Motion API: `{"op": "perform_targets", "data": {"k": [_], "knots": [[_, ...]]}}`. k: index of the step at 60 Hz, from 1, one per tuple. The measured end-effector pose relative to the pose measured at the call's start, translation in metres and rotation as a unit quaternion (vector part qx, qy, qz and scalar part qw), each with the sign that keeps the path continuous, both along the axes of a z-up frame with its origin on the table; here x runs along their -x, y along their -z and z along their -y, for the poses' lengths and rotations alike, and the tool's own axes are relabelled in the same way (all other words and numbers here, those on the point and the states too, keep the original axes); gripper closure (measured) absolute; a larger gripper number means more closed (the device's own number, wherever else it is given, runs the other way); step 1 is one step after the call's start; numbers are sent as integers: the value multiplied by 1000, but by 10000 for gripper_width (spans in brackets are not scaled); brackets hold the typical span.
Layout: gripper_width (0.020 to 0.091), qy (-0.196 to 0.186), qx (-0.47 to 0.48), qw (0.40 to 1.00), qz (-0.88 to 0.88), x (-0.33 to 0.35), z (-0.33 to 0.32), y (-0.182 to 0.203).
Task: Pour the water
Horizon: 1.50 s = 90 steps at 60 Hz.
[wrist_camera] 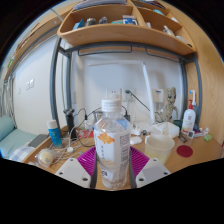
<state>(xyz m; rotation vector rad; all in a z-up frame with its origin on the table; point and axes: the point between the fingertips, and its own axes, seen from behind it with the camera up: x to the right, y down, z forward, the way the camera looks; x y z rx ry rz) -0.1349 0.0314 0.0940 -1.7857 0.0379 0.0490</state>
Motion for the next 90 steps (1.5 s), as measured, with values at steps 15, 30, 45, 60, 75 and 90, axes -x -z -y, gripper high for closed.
{"op": "perform_targets", "data": {"k": [15, 30, 45, 60, 75, 90], "knots": [[722, 2, -15, 1000, 4, 0, -6, -1], [722, -15, 19, 991, -130, 8, -18, -11], [723, 17, 55, 909, -413, -3, -42, -32], [724, 63, 62, 781, -618, -17, -57, -41], [722, 92, 75, 641, -759, -19, -69, -52], [721, 109, 96, 571, -808, -26, -71, -47]]}}
